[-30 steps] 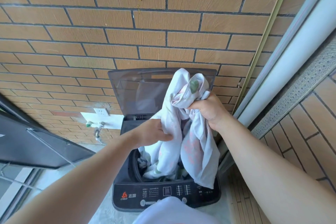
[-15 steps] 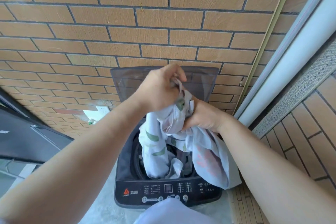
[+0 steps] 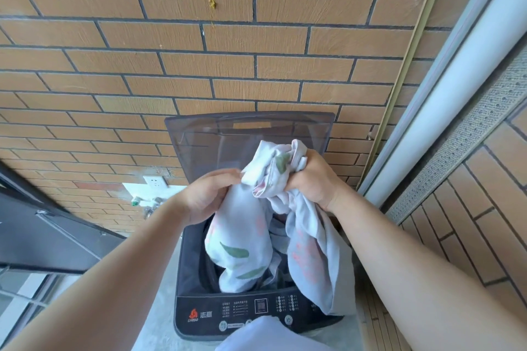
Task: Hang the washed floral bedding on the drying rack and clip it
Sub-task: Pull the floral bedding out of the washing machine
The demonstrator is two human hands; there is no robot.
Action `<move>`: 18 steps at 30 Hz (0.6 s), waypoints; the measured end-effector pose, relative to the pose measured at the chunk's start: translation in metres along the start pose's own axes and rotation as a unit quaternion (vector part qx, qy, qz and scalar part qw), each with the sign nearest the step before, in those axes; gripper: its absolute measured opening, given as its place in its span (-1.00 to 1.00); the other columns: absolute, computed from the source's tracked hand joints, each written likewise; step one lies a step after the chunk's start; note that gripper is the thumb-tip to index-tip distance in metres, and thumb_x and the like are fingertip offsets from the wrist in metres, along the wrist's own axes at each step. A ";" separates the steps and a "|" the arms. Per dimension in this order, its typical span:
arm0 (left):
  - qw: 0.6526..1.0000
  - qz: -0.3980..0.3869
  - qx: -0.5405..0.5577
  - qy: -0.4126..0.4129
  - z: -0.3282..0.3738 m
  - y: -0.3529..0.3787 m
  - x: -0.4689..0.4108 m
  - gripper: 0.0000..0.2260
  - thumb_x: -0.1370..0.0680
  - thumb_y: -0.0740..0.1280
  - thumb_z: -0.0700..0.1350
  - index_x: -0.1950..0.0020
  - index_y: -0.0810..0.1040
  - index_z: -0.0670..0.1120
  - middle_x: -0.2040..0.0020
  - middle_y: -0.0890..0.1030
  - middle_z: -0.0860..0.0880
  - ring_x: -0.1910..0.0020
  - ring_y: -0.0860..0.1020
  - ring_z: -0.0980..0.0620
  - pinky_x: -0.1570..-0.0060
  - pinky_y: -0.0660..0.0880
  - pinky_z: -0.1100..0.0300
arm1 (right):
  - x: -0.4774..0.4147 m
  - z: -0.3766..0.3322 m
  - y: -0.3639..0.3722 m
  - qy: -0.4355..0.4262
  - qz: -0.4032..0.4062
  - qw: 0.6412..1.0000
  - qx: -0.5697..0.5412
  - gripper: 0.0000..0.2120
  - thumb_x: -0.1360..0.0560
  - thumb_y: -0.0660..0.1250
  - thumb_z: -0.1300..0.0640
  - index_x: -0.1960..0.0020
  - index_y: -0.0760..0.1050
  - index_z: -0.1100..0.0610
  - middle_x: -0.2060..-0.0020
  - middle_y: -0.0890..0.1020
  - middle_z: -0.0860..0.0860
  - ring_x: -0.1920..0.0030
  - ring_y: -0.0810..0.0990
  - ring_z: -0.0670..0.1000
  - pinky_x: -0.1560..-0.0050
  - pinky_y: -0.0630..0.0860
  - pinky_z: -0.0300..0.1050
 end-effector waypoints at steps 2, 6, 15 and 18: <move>0.999 -0.020 0.031 -0.038 -0.020 -0.004 0.001 -0.46 -0.48 0.41 0.06 -0.37 0.53 -0.20 -0.30 0.60 -0.20 -0.31 0.55 -0.17 -0.31 0.44 -0.04 | -0.001 0.000 -0.008 -0.006 0.034 0.999 -0.001 -0.81 -0.14 0.54 0.36 0.31 0.67 0.13 0.27 0.70 0.04 0.19 0.65 0.00 0.09 0.60 -0.03; 0.981 -0.019 -0.148 -0.121 -0.059 -0.024 -0.001 -0.59 -0.40 0.48 -0.12 -0.25 0.61 -0.12 -0.17 0.67 -0.14 -0.18 0.63 -0.12 -0.31 0.49 -0.08 | -0.005 0.007 -0.026 0.007 0.099 0.994 -0.041 -0.75 -0.13 0.55 0.38 0.21 0.68 0.21 0.16 0.72 0.15 0.11 0.68 0.07 -0.02 0.63 0.10; 0.869 0.274 -0.409 0.043 0.022 -0.039 -0.007 -0.75 -0.64 0.24 -0.06 0.15 0.48 -0.20 0.33 0.47 -0.01 0.30 0.42 -0.03 0.37 0.28 0.15 | -0.006 0.017 0.002 0.062 -0.127 0.988 0.062 -0.51 -0.21 0.53 0.50 -0.01 0.63 0.06 0.05 0.71 0.10 -0.01 0.67 0.08 -0.12 0.61 0.08; 0.880 0.200 -0.406 0.145 0.083 -0.001 -0.003 -0.75 -0.52 0.36 -0.05 0.17 0.46 -0.23 0.34 0.39 0.02 0.32 0.33 0.06 0.33 0.28 0.17 | -0.007 0.033 0.013 0.095 -0.151 0.979 0.103 0.02 -0.22 0.60 0.42 -0.47 0.20 -0.13 -0.08 0.66 -0.02 -0.14 0.63 0.01 -0.17 0.56 -0.09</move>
Point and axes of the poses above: each hand's wrist, its own x-axis away from the middle knuckle, its own y-axis out of the palm, z = x × y, the point moved 6 cm from there along -x, towards the middle knuckle
